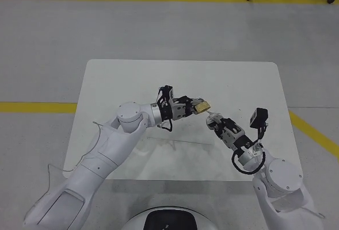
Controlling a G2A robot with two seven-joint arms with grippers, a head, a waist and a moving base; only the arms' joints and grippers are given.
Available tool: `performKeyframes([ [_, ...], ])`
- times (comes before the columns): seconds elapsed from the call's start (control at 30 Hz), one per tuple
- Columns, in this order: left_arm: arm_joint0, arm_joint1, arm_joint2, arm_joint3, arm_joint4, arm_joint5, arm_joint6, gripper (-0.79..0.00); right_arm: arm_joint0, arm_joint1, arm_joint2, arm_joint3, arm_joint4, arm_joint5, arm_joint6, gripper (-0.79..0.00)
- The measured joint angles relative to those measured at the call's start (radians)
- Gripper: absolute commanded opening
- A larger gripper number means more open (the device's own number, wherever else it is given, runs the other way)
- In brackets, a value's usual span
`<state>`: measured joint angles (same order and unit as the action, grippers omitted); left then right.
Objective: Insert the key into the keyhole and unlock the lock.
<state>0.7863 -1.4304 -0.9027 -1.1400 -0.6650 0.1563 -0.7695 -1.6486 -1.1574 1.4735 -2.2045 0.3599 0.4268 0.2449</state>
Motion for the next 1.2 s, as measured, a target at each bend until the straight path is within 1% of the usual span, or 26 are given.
performKeyframes([
  [0.2,0.013,0.002,-0.007,-0.016,0.017,-0.003,0.000,-0.785,-0.012,-0.001,-0.004,-0.005,-0.014,-0.006,-0.010,-0.785],
  [0.4,0.027,0.001,-0.016,-0.031,0.017,-0.004,0.027,-0.785,-0.025,-0.001,-0.004,-0.014,-0.024,-0.017,-0.012,-0.785],
  [0.5,0.040,-0.002,-0.028,-0.037,-0.015,-0.004,0.035,-0.785,-0.030,-0.001,0.000,-0.014,-0.019,-0.024,-0.008,-0.785],
  [0.6,0.049,-0.005,-0.040,-0.033,-0.113,0.000,0.016,-0.785,-0.034,-0.002,0.007,-0.009,0.004,-0.033,0.006,-0.785],
  [0.83,0.050,-0.005,-0.039,-0.034,-0.083,-0.001,0.018,-0.785,-0.033,-0.002,0.007,-0.009,0.004,-0.033,0.006,-0.785],
  [0.93,0.063,-0.006,-0.040,-0.045,-0.075,0.004,0.059,-0.785,-0.033,-0.002,0.007,-0.009,0.004,-0.033,0.006,-0.785],
  [1.03,0.057,-0.012,-0.035,-0.052,-0.053,0.005,0.143,-0.785,-0.032,-0.002,0.009,-0.011,-0.005,-0.045,-0.005,-0.785],
  [1.13,0.050,-0.020,-0.022,-0.062,-0.029,-0.013,0.215,-0.785,-0.040,-0.006,0.000,-0.019,-0.039,-0.101,-0.058,-0.785],
  [1.2,0.043,-0.026,-0.011,-0.066,-0.017,-0.027,0.254,-0.785,-0.050,-0.010,-0.010,-0.027,-0.068,-0.142,-0.124,-0.785],
])
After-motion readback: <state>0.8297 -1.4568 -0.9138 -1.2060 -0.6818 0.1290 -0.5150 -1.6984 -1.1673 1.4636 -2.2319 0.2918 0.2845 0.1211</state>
